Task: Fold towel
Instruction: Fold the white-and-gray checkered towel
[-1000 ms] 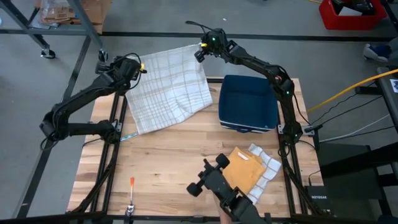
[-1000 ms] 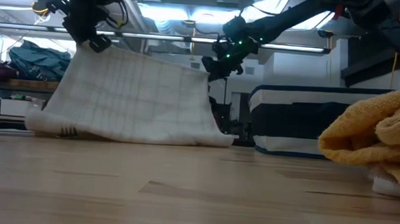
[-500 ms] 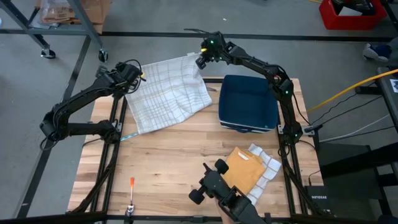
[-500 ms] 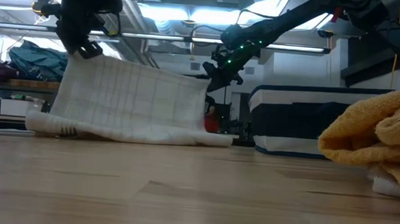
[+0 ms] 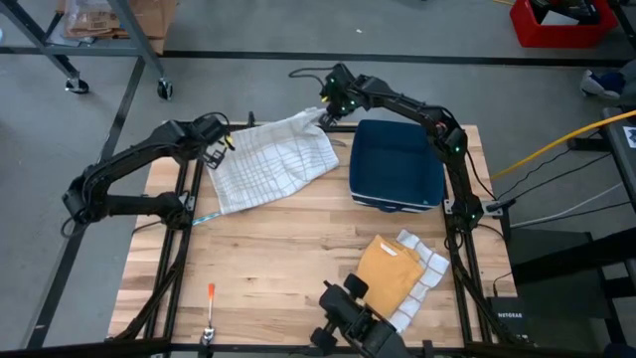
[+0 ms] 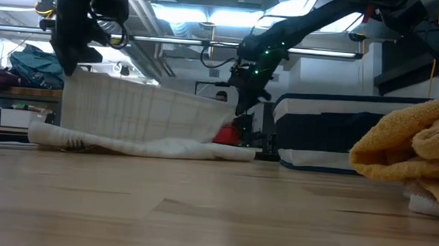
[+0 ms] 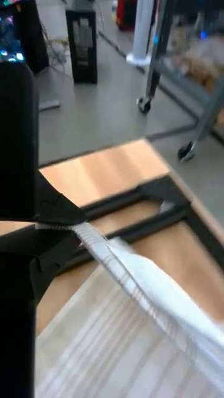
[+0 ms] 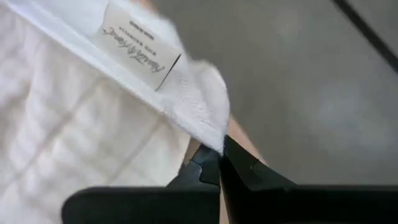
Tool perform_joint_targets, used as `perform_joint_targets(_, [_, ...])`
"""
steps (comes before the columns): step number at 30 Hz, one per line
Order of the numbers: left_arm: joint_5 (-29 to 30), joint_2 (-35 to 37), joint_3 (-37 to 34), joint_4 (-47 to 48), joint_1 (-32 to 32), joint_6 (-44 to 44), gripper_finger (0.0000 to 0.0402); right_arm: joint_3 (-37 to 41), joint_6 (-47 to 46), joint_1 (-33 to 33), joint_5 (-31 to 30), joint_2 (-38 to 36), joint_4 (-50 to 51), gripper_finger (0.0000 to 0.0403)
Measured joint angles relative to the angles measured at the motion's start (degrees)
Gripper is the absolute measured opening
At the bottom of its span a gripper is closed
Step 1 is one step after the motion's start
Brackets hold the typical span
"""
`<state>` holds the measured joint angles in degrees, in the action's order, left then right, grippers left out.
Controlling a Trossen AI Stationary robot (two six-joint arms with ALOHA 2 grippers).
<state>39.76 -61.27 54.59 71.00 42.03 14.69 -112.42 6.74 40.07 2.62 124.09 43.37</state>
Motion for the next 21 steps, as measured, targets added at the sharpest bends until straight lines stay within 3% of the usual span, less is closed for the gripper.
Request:
perform_joint_targets(5, [-6.13, 0.01, 0.0, 2.61, -3.42, 0.34, 0.0, 0.0, 2.4, -0.76, 0.51, 0.0, 7.57, 0.0])
perform_joint_targets(12, [-9.41, 0.01, 0.0, 2.61, -7.72, 1.04, 0.0, 0.0, 5.54, -2.57, -0.03, 0.0, 18.06, 0.0])
perform_joint_targets(21, [-15.55, 0.01, 0.0, 2.77, -11.03, 2.11, 0.0004, 0.0, 5.69, -5.96, -0.09, 0.0, 19.84, 0.0012])
